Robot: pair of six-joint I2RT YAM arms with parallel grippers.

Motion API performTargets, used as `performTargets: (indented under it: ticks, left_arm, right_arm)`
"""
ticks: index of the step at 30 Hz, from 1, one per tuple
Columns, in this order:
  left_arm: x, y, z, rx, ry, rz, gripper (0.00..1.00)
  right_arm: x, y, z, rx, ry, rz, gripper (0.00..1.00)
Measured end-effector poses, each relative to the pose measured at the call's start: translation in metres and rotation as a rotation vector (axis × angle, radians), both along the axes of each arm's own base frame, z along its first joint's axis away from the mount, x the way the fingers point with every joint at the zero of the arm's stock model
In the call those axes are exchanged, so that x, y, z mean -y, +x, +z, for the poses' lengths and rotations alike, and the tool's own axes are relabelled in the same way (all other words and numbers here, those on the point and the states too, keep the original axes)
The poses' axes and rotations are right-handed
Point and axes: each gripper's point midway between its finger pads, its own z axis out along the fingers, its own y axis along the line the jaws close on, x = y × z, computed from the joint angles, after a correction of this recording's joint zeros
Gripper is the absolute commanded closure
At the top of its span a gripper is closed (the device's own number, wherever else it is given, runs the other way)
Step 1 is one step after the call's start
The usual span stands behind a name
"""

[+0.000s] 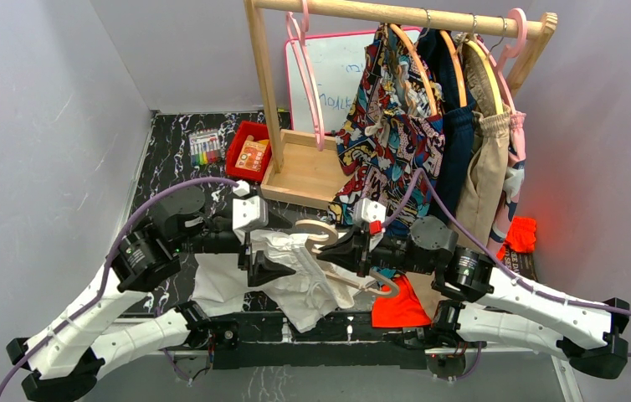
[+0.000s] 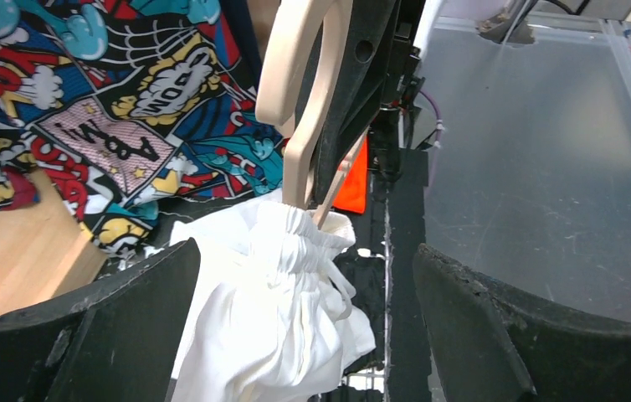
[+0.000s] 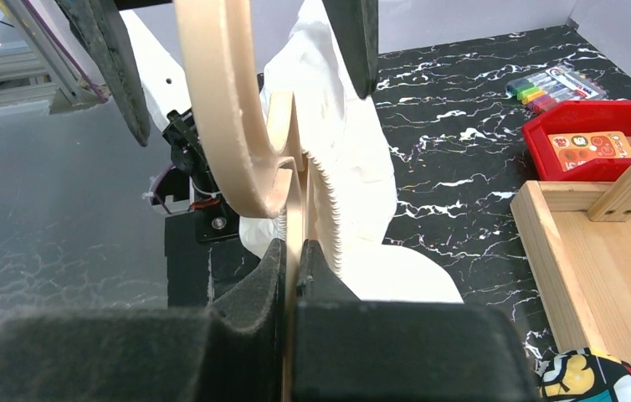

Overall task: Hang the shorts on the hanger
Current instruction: Hang the shorts on the hanger.

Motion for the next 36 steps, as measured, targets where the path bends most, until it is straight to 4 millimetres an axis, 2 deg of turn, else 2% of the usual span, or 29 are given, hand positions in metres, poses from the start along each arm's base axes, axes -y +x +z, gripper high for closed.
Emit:
performTargets:
  ticks: [7,14,18,22,26,33,36]
  left_arm:
    - [-0.014,0.005,0.003,0.058,0.033,0.056,0.03]
    - [-0.016,0.007,-0.021,0.028,0.130,0.045,0.08]
    - [-0.013,0.010,-0.036,0.001,0.189,0.034,0.17]
    - [-0.011,0.011,-0.046,-0.017,0.226,0.021,0.36]
    - [-0.007,0.012,-0.053,-0.029,0.248,-0.001,0.49]
    - [0.002,0.011,-0.057,-0.049,0.247,-0.042,0.49]
    - [0.005,0.011,-0.056,-0.058,0.240,-0.054,0.52]
  right_arm:
    - [0.001,-0.001,0.003,0.000,0.011,-0.001,1.00]
    - [0.003,-0.001,0.005,0.003,0.018,-0.001,1.00]
    - [0.003,-0.001,0.005,0.003,0.018,0.000,1.00]
    - [0.003,-0.001,0.003,0.000,0.010,-0.002,1.00]
    - [0.004,-0.001,-0.001,-0.006,-0.004,-0.003,1.00]
    - [0.003,-0.001,-0.004,-0.011,-0.014,0.001,1.00]
    - [0.003,-0.001,-0.005,-0.015,-0.017,0.001,1.00]
